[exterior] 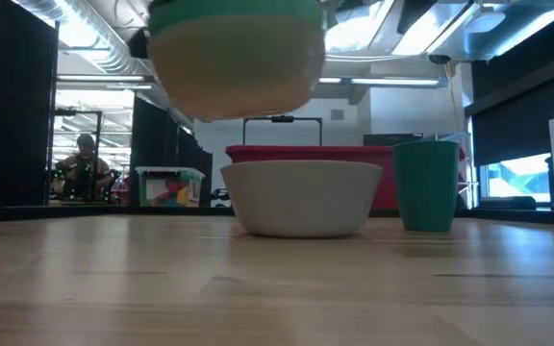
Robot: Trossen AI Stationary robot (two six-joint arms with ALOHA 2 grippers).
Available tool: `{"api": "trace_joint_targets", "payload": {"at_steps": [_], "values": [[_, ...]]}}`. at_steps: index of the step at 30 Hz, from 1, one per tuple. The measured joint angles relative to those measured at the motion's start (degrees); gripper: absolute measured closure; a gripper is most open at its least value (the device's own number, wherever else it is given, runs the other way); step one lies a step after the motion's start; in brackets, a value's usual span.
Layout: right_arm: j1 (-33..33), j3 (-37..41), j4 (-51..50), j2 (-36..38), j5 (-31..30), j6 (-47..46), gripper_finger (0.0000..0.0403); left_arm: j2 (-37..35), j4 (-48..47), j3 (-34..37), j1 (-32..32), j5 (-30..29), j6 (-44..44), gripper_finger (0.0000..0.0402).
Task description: Nest bowls inside each other
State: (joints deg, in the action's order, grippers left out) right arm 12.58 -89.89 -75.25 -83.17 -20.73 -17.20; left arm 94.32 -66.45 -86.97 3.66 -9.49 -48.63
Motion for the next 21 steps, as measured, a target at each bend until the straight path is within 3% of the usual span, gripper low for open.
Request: {"api": "trace_joint_targets", "payload": {"at_steps": [21], "values": [[3.3,14.8,2.48,4.81,1.25,-9.84,0.0235,7.36,11.36,-0.89,-6.65,4.26,11.29,0.0384]]}}
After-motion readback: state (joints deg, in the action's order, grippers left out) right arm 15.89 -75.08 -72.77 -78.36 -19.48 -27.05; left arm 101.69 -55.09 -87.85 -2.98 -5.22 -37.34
